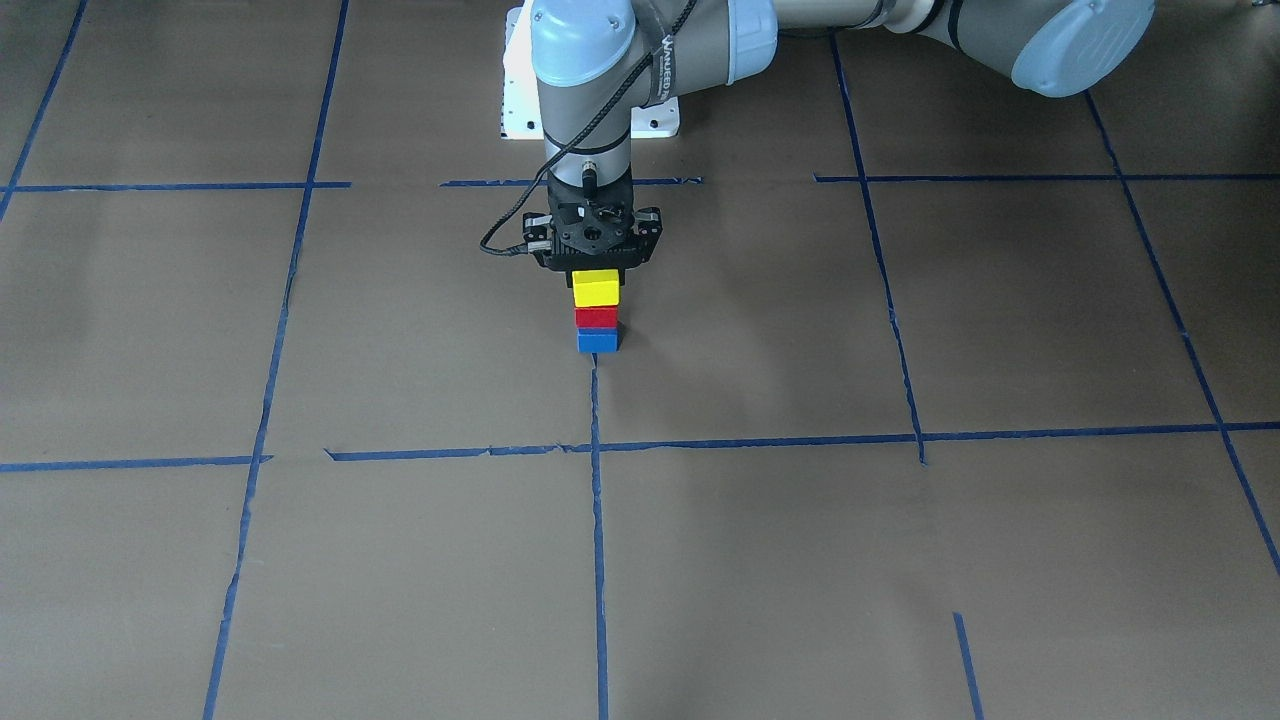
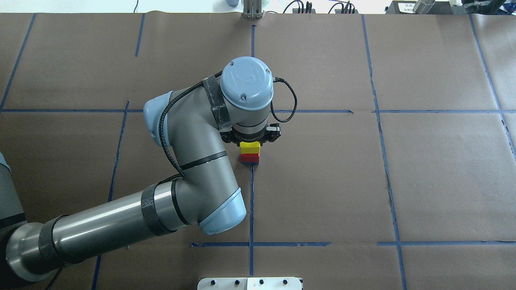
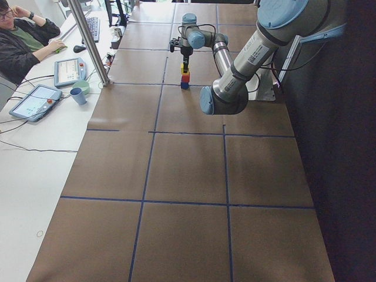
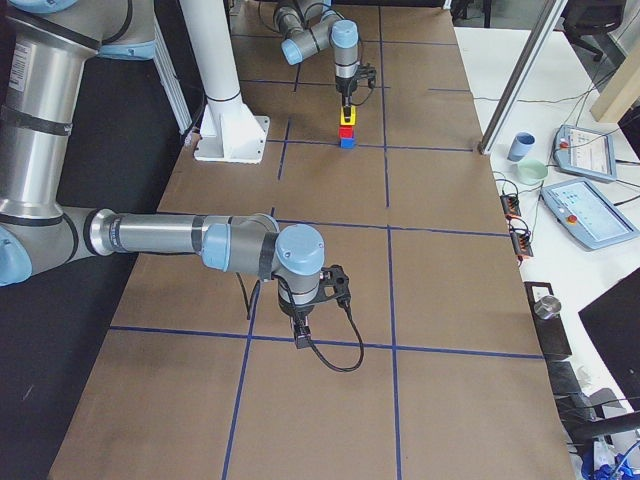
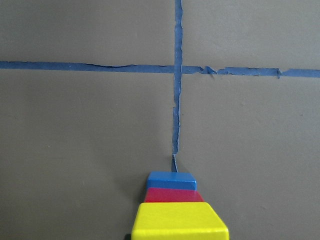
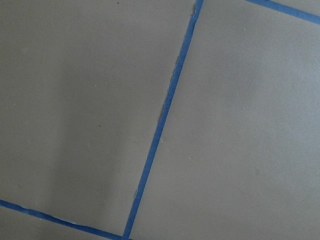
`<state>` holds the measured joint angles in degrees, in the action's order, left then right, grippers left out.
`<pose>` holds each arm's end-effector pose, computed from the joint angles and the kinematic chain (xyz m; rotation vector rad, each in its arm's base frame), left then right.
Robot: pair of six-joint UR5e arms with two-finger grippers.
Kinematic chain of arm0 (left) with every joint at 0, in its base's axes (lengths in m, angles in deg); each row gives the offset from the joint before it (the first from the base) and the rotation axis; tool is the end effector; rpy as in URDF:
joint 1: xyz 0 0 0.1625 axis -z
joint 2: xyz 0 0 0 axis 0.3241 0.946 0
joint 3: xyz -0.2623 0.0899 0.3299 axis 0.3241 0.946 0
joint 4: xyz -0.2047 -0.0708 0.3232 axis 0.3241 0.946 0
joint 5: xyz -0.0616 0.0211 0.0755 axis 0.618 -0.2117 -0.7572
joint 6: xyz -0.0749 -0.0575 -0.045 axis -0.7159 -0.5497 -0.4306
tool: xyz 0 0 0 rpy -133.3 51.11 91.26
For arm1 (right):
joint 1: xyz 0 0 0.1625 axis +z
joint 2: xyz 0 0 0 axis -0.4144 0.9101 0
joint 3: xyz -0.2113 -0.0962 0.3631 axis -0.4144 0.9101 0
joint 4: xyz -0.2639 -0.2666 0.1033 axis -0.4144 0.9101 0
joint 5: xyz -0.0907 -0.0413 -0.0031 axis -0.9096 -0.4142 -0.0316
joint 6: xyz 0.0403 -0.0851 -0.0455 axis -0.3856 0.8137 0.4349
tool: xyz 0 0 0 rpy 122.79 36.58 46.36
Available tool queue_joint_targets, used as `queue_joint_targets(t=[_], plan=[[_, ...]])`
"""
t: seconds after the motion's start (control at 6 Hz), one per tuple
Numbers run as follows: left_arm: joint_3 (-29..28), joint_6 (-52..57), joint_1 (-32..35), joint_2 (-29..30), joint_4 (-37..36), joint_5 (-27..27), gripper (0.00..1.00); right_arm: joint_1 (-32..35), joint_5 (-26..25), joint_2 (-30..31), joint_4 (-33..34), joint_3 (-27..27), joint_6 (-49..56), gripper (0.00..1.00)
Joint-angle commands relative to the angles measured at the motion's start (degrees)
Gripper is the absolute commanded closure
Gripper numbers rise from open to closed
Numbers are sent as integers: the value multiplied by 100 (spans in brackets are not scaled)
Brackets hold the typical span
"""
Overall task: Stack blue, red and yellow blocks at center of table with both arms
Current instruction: 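Carry the yellow cube onto the red cube and release it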
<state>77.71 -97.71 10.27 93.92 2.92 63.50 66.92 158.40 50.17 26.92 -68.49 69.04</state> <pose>0.5644 -0.4374 0.1257 0.0861 0.7931 -0.0716 0.0704 -0.3235 0.6495 0.0434 -0.7531 -0.3064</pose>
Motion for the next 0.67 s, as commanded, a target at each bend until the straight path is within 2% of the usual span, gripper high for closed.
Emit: queue_joint_targets(t=[0.0, 0.17, 0.33, 0.5], plan=[[-26, 1, -18, -9, 9, 12, 83, 0, 2, 0, 0, 6, 1, 0], [-26, 1, -26, -9, 9, 12, 69, 0, 2, 0, 0, 6, 1, 0], [-34, 1, -27, -9, 9, 3, 50, 0, 2, 0, 0, 6, 1, 0], [-34, -8, -27, -9, 9, -6, 41, 0, 2, 0, 0, 6, 1, 0]])
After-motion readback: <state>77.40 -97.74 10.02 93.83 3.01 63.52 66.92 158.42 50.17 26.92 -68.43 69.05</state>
